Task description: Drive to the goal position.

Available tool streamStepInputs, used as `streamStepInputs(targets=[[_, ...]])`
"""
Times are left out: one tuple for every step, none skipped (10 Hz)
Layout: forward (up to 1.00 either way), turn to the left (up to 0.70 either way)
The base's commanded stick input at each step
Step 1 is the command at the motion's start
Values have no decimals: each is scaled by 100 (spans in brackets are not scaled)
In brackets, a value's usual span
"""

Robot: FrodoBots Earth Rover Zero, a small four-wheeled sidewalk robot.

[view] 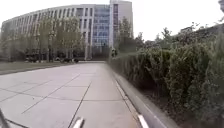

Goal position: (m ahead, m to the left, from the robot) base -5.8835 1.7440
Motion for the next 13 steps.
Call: streamStepInputs(targets=[[0,0],[0,0],[0,0],[1,0],[3,0],[1,0],[0,0],[1,0],[4,0],[1,0],[1,0],[3,0],[0,0]])
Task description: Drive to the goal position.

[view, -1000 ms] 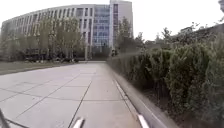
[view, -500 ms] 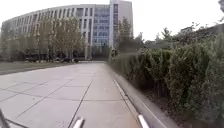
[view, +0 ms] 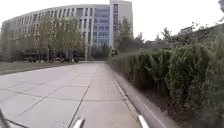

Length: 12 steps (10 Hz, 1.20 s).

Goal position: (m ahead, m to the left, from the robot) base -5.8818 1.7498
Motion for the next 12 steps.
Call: streamStepInputs(targets=[[0,0],[0,0],[0,0],[0,0],[0,0],[0,0],[0,0],[1,0],[4,0],[0,0],[2,0],[4,0]])
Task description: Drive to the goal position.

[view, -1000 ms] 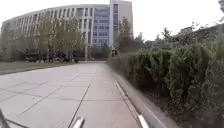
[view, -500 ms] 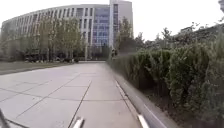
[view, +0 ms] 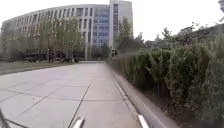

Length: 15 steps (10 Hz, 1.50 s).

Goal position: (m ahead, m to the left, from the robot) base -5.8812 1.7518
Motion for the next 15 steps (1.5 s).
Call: streamStepInputs(targets=[[4,0],[4,0],[1,0],[2,0],[3,0],[1,0],[2,0],[4,0],[0,0],[0,0],[0,0],[0,0],[0,0],[0,0],[0,0]])
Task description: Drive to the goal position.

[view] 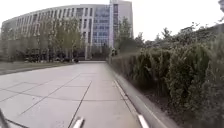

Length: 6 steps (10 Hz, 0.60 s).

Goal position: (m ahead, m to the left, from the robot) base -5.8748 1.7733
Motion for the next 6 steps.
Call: streamStepInputs(targets=[[4,0],[2,0],[0,0],[0,0],[0,0],[0,0]])
